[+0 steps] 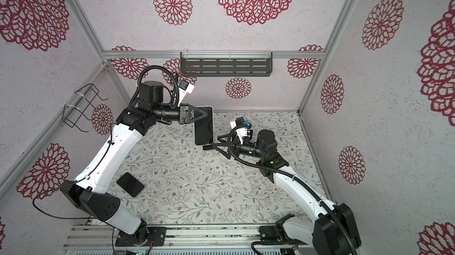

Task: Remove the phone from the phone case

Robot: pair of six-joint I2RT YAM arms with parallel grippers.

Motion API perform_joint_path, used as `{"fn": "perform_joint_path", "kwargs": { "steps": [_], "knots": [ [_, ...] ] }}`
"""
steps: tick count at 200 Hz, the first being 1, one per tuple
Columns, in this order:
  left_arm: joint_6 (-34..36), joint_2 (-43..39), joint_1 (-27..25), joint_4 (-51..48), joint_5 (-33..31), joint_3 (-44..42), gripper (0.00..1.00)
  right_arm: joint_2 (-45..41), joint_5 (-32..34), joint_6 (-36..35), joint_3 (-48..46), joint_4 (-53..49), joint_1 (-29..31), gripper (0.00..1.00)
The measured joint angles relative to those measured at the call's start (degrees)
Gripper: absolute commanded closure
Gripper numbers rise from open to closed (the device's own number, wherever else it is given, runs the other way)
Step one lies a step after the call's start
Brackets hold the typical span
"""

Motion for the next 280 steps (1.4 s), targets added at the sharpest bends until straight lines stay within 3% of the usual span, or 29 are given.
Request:
{"fn": "perform_joint_path", "kwargs": {
  "steps": [106,204,253,280],
  "knots": [
    [-2.38,-1.42,-0.11,5.01,1.49,-1.66,1.0,1.75,-0.9,2.23,0.11,4.61,0.87,0.64],
    [-3.04,-1.81,-0.17,6.27,1.66,-2.67,1.0,2.49,-0.94,3.72,0.11,7.5,0.87,0.72],
    [-2.78,-1.84,-0.2,7.96,2.78,-3.17,1.0,2.95,-2.21,6.25,0.11,8.33,0.7,0.95],
    [-2.75,-1.9,-0.2,9.27,3.56,-3.54,1.0,3.04,-2.69,7.26,0.07,9.51,0.68,1.0]
  ]
}}
